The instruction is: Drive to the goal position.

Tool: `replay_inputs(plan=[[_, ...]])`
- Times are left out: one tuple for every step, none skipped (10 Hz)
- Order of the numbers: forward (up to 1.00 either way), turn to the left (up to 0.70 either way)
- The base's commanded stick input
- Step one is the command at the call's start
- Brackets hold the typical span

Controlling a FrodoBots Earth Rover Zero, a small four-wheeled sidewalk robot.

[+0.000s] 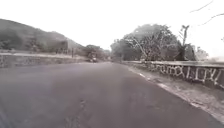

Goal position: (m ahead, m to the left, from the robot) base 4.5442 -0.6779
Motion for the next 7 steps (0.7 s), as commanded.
replay_inputs(plan=[[0.70, 0.00], [0.70, 0.00], [0.70, 0.00], [0.70, 0.00], [0.70, 0.00], [0.70, 0.00], [0.70, 0.00]])
